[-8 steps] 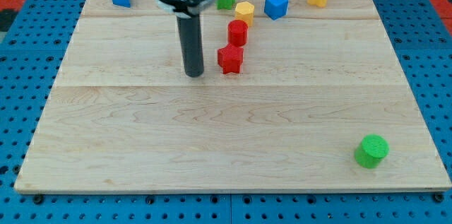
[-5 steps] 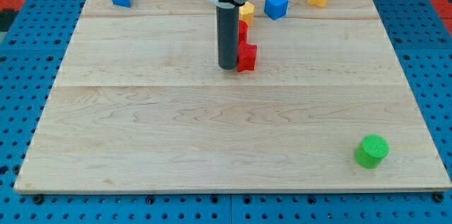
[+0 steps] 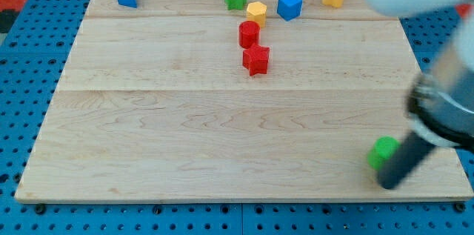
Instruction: Move green circle to bottom side of the red star
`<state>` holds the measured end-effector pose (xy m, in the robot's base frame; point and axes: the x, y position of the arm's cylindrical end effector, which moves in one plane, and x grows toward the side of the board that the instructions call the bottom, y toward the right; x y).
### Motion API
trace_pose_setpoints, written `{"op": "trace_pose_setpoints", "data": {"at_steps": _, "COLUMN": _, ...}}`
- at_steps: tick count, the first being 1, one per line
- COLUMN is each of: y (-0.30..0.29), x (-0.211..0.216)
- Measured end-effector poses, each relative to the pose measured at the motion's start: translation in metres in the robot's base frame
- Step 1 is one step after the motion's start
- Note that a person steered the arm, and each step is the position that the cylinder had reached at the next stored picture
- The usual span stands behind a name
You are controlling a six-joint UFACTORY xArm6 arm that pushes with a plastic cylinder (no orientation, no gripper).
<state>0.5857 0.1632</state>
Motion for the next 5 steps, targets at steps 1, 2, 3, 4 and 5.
{"op": "trace_pose_setpoints", "data": {"at_steps": 1, "y": -0.020, "x": -0.034}}
{"op": "trace_pose_setpoints", "data": {"at_steps": 2, "y": -0.019, "x": 0.016}}
{"op": "trace_pose_setpoints", "data": {"at_steps": 3, "y": 0.028, "x": 0.022}}
{"op": "trace_pose_setpoints", "data": {"at_steps": 4, "y": 0.051, "x": -0.001}}
{"op": "trace_pose_setpoints", "data": {"at_steps": 5, "y": 0.015, "x": -0.030}}
